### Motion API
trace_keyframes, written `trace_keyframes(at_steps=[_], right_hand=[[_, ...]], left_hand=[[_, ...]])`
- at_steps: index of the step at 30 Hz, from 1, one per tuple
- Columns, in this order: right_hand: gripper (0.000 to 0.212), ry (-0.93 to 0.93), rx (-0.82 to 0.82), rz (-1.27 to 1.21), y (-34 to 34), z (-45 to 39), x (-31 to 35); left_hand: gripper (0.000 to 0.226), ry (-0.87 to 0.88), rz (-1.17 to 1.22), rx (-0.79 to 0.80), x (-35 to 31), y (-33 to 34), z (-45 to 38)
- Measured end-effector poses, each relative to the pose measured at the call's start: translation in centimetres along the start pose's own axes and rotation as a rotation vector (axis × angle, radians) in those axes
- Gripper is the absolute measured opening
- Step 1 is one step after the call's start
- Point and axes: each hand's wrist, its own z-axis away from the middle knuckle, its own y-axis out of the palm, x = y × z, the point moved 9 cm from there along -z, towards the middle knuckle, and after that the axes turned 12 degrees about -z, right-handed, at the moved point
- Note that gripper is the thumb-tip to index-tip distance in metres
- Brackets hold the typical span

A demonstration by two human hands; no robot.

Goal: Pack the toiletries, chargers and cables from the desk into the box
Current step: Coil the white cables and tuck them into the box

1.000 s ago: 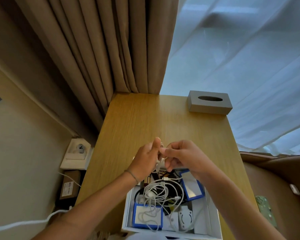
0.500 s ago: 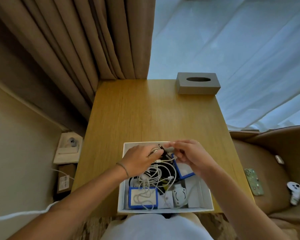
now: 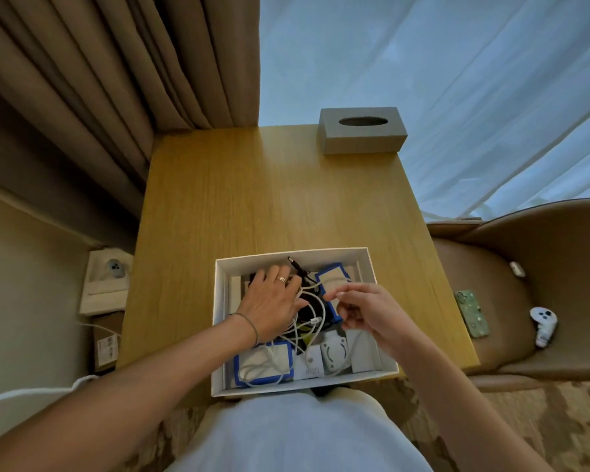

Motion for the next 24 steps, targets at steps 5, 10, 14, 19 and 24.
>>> trace_keyframes(at_steps=[5,10,14,19,24], right_hand=[[0.025,0.003,-0.018,-0.045,-0.5,0.2,-0.9],[0.025,0.005,-0.010,-0.072,-0.7,0.3,-1.2],[0.025,-0.008,-0.016,-0.068,-0.5,0.4,-1.4],[0.025,-0.058,-0.033,-0.033,-0.6,0.6,-1.0],[0.025,-0.163,-0.055,-0.025,-0.8,1.0,0.4]], left_hand=[[0.044,0.055,0.057,0.083,-0.6,1.7,0.3],[0.068,0.070,0.125,0.241,-0.9,3.7,1.3],[0.071,0.099,0.133,0.336,-0.9,4.2,1.4],[0.061,0.012,0.315,0.209,0.2,0.8,1.0],[0.047,-0.024,0.453,0.016,1.7,-3.4,1.9]])
